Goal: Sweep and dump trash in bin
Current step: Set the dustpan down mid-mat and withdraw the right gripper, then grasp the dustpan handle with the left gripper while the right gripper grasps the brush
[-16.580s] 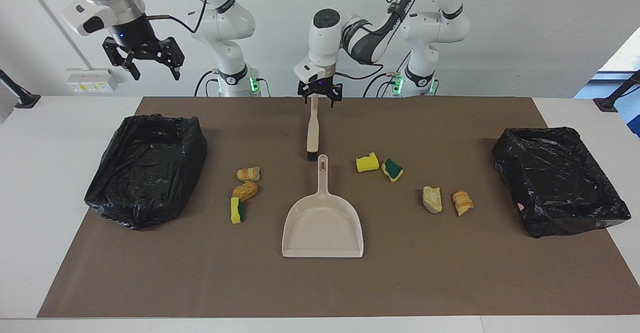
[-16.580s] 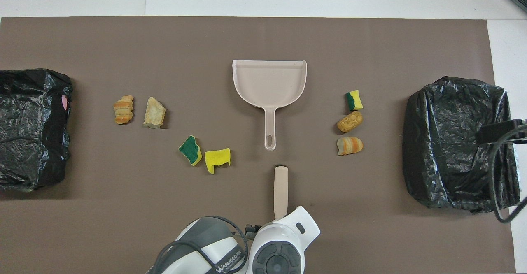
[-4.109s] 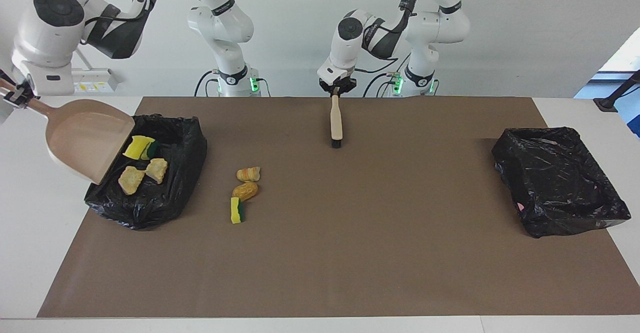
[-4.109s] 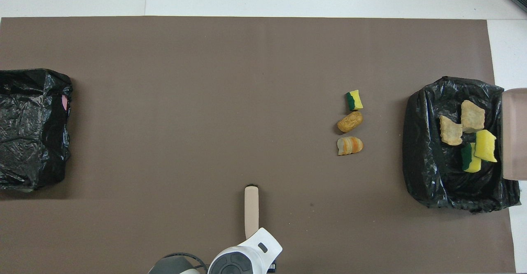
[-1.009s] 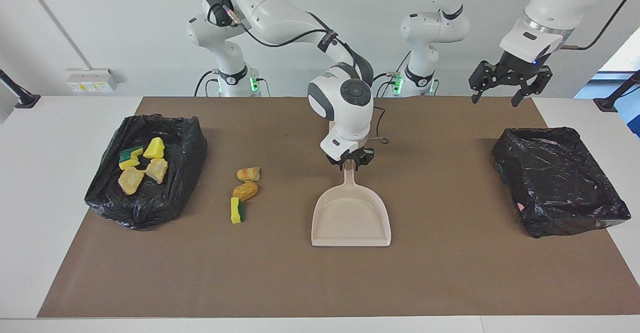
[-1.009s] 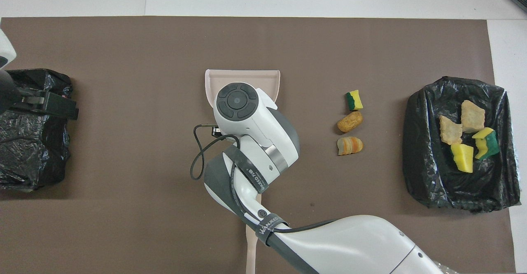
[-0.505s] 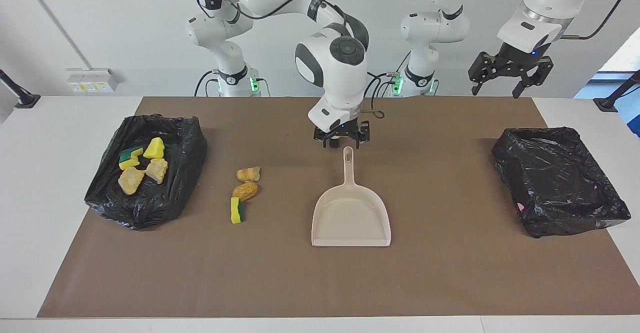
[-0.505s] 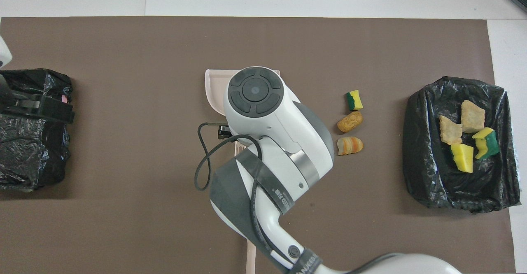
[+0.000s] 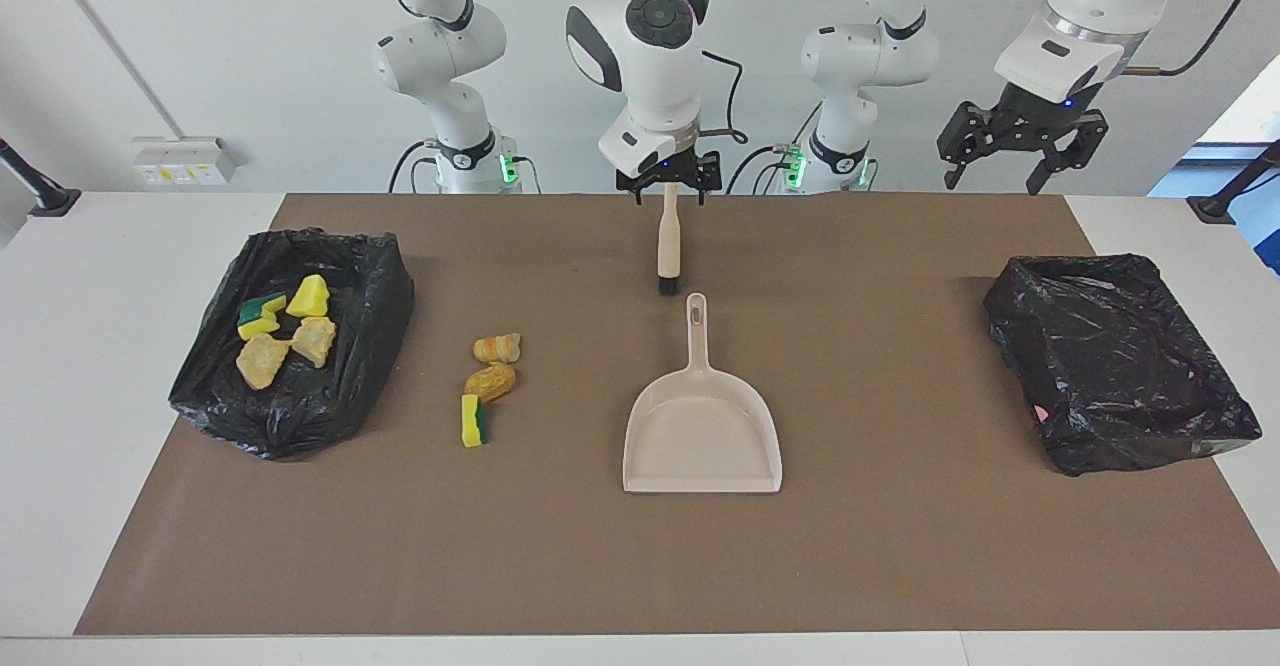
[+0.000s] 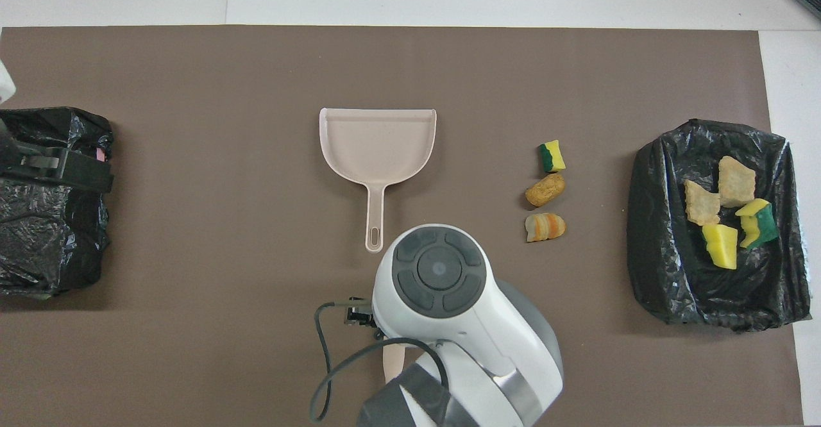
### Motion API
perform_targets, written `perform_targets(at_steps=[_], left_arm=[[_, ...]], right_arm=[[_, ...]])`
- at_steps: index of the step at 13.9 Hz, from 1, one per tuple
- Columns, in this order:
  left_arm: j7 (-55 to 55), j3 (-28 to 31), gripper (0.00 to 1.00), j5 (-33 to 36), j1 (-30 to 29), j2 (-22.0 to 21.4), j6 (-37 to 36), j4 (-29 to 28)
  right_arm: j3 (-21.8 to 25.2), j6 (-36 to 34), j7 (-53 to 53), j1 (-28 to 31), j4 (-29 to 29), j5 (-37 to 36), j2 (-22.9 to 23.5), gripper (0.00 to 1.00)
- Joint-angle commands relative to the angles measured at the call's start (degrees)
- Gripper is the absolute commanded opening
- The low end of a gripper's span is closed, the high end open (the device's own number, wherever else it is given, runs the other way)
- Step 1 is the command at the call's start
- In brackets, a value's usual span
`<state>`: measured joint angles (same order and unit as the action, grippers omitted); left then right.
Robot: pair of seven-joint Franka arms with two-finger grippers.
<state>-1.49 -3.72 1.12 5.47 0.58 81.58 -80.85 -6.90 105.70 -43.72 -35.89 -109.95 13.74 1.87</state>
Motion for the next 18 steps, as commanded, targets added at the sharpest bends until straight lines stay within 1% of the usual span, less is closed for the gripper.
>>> perform_targets(at_steps=[1,3,7,8,12,13,15,16,17,18], left_arm=[[0.3,0.4,1.0,0.8,0.4,-0.2,-1.2,0.6],[0.3,0.4,1.0,0.7,0.4,-0.2,-1.2,0.6],[0.3,-0.2,1.0,0.4,0.4,-0.3,2.6,-0.5],[0.3,-0.4,1.0,0.3,0.6,-0.2,2.7,-0.4],[0.3,-1.2,1.0,-0.6,1.0,0.6,5.1,-1.1],[0.3,-1.8,1.0,-0.6,1.1,0.8,6.6,-2.0],[1.6,-3.9,1.0,-0.5,1.0,1.1,10.4,-5.0],[2.6,-5.1,1.0,-0.5,1.0,1.1,12.9,-7.1],[3.5,-6.6,1.0,-0.4,1.0,1.2,15.6,-9.5],[4.6,-8.0,1.0,-0.4,1.0,1.6,18.5,-11.6]], right_arm=[[0.2,7.9,-4.2,-3.3,-12.3,3.3,-5.4,1.0],[0.2,13.5,-6.4,-6.1,-16.0,3.5,-4.7,1.0],[0.2,20.5,-8.8,-10.5,-21.0,5.9,-3.2,1.0],[0.2,21.6,-8.8,-11.0,-21.9,6.3,-3.1,1.0],[0.2,22.7,-9.5,-11.9,-23.7,6.4,-3.2,1.0],[0.2,24.7,-10.1,-13.2,-24.9,6.4,-3.1,1.0],[0.2,26.0,-11.3,-13.7,-25.4,6.4,-3.1,1.0],[0.2,25.8,-11.3,-13.7,-25.5,6.4,-3.2,0.9],[0.2,25.9,-11.2,-13.8,-25.5,6.4,-3.1,0.72],[0.2,25.4,-10.7,-13.9,-25.5,6.4,-3.3,0.26]])
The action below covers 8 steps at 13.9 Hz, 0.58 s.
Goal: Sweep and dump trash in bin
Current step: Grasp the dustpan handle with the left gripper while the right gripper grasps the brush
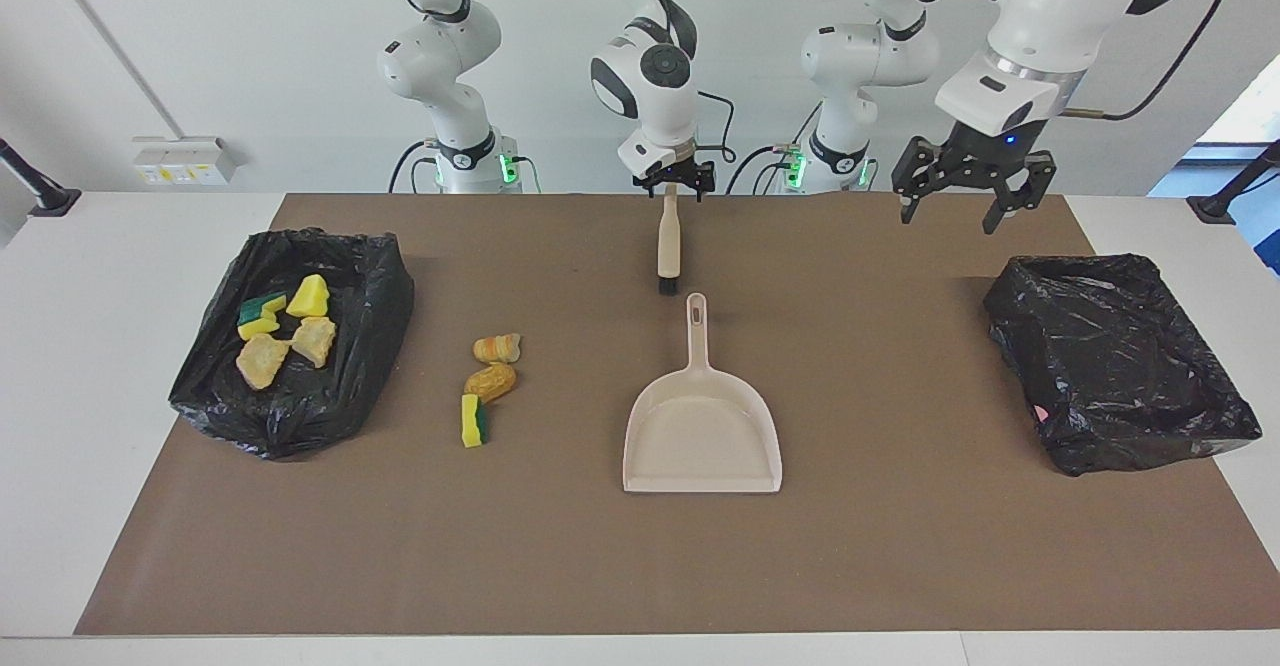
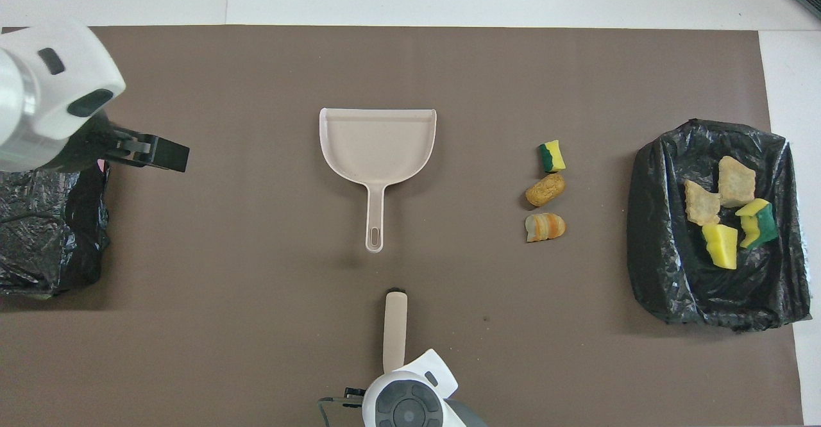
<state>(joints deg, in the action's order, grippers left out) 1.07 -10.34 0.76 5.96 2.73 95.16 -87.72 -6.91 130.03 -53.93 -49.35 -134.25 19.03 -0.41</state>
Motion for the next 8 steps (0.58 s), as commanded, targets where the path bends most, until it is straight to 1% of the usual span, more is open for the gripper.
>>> perform_targets(at_steps=[1,3,5,6,8], left_arm=[[3.9,-2.7,1.0,0.0,0.5,0.7,6.6,-5.4],[10.0,-7.0,1.0,0.9,0.5,4.4,9.3,-5.4],[13.1,-9.3,1.0,1.5,0.7,6.8,12.2,-6.2],[14.9,-11.4,1.0,3.5,1.2,8.7,13.2,-6.9],[23.1,-16.4,1.0,10.7,1.3,13.8,17.1,-7.0]], right_arm=[[0.2,0.9,-0.3,-0.3,-1.1,1.1,-0.9,0.0],[0.2,0.8,-0.1,-0.3,-0.7,1.1,-0.7,0.0],[0.4,-0.6,0.4,0.5,0.0,0.7,-0.9,0.0],[0.7,-2.9,1.0,0.8,0.8,0.7,-1.4,0.0],[0.8,-8.2,2.1,3.3,2.1,0.0,-3.8,0.0]])
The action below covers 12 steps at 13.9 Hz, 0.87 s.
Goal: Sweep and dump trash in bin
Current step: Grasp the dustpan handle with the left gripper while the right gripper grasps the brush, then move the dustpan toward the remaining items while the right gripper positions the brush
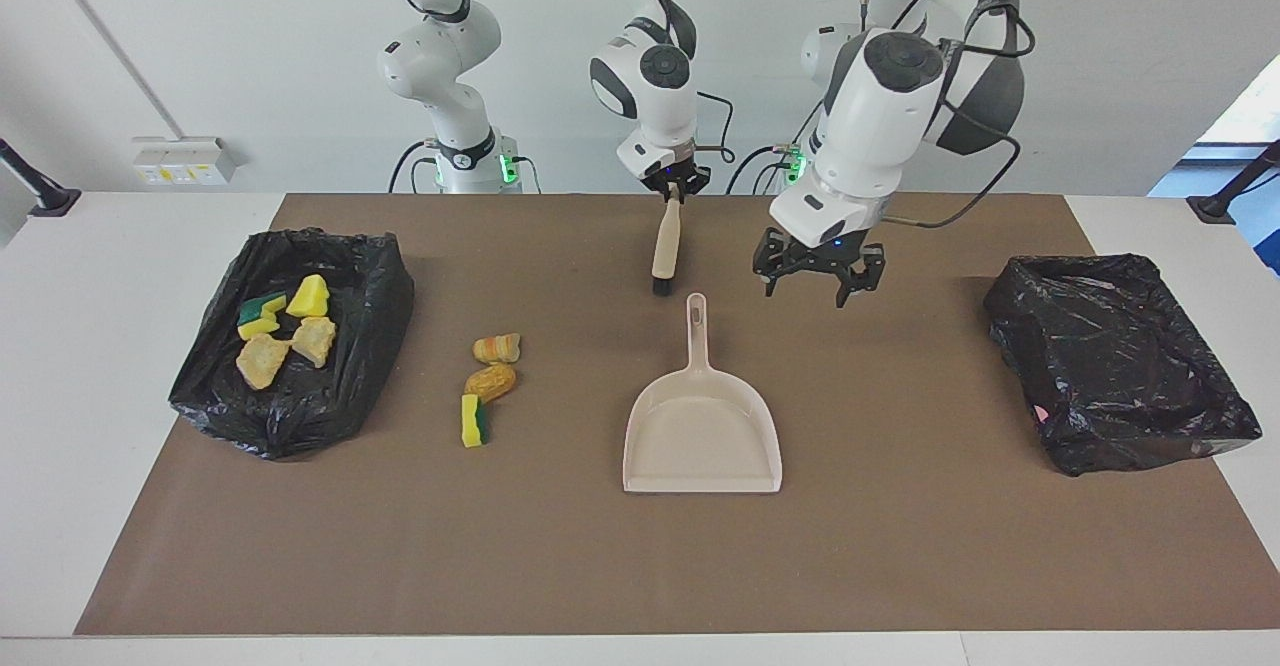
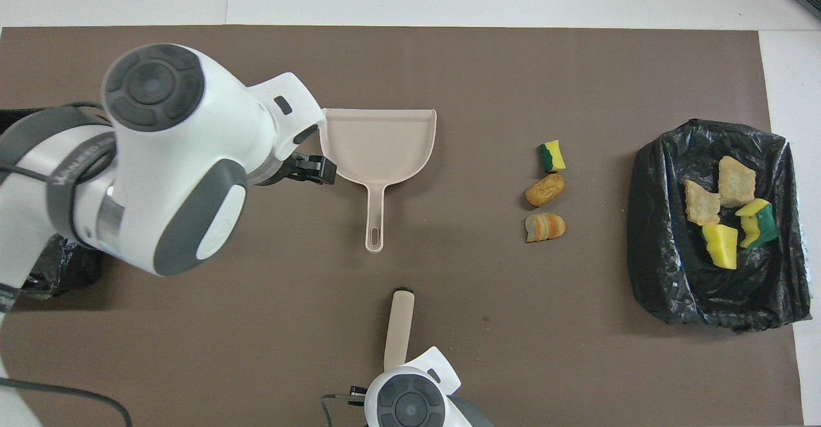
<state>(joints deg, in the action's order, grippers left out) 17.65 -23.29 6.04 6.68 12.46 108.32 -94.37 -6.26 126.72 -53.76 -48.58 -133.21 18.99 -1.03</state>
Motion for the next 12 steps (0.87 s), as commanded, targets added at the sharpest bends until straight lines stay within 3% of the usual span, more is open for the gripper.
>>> perform_targets(at_steps=[1,4,6,10,12], left_arm=[[9.3,-4.5,1.0,7.0,0.5,6.0,5.7,-0.4],[13.3,-5.4,1.0,7.6,1.3,9.2,9.2,-1.1],[14.4,-5.4,1.0,7.6,1.7,9.9,11.7,-2.9],[18.0,-5.3,1.0,7.8,3.4,12.0,15.8,-5.3],[22.7,-5.9,1.0,13.5,4.3,14.6,16.3,-5.0]], right_arm=[[0.2,-8.0,3.6,4.3,1.1,-0.2,-5.2,0.0],[0.3,-19.5,11.2,12.6,1.1,-4.5,-11.3,0.0],[0.3,-24.1,16.4,17.7,1.2,-8.5,-12.9,0.0],[0.1,-27.7,26.8,26.3,3.5,-17.7,-12.1,0.0],[0.1,-27.9,31.6,29.2,5.4,-24.1,-10.1,0.0]])
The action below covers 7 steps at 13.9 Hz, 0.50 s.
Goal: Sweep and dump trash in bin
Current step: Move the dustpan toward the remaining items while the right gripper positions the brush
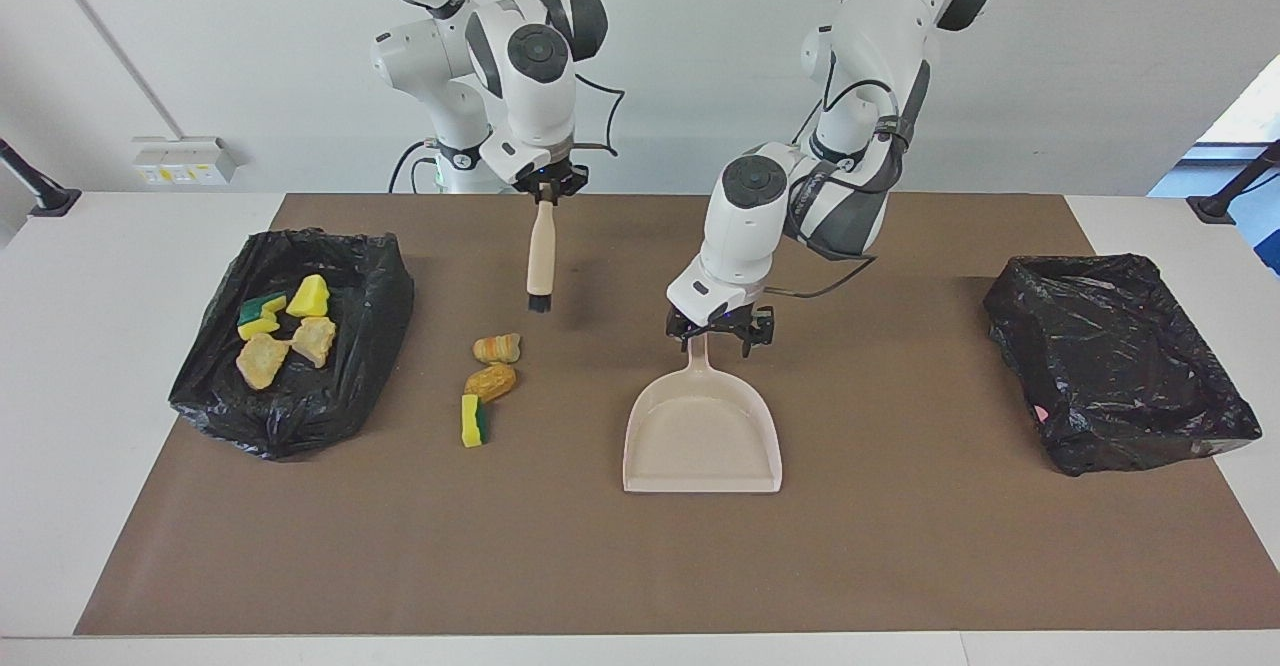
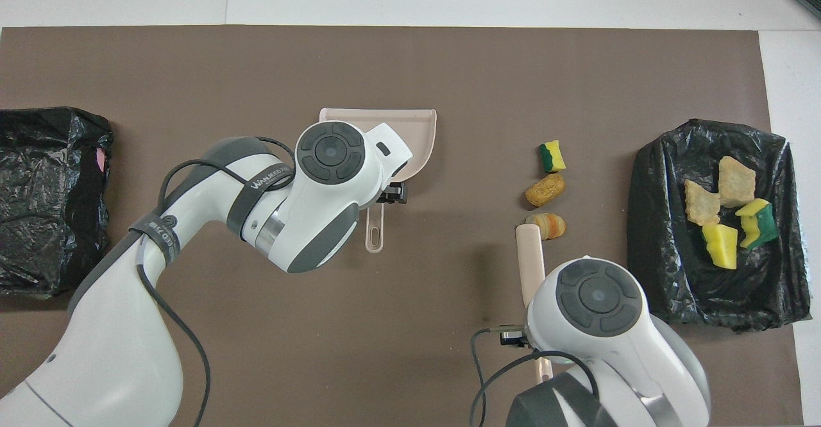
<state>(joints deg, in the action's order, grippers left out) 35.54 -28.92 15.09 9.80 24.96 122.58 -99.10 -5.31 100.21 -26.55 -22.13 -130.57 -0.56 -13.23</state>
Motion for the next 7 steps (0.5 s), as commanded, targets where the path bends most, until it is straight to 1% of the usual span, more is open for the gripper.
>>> perform_targets(at_steps=[1,2,3,5,6,7], left_arm=[[6.1,-1.0,1.0,5.3,1.1,2.8,2.3,-0.2],[6.2,-1.0,1.0,5.3,1.1,2.9,2.5,-0.2],[6.1,-1.0,0.96,5.3,1.1,2.9,2.3,0.1],[6.1,-1.0,0.75,5.4,0.8,2.9,1.5,1.0],[6.0,-1.0,0.67,5.4,0.7,2.7,1.3,1.0],[5.9,-1.0,0.64,5.4,0.5,2.6,1.3,1.2]], right_arm=[[-0.8,-1.5,7.9,4.5,4.4,-8.1,3.7,0.0],[-0.8,-1.5,11.3,6.7,6.4,-12.4,5.3,0.0],[-0.9,-1.2,15.2,8.3,8.1,-17.4,7.2,0.0],[-0.9,-0.4,20.5,9.5,11.0,-26.4,11.2,0.0],[-0.9,0.3,22.9,9.6,12.5,-30.4,13.4,0.0],[-0.8,2.1,24.4,10.1,13.5,-32.7,15.6,0.0]])
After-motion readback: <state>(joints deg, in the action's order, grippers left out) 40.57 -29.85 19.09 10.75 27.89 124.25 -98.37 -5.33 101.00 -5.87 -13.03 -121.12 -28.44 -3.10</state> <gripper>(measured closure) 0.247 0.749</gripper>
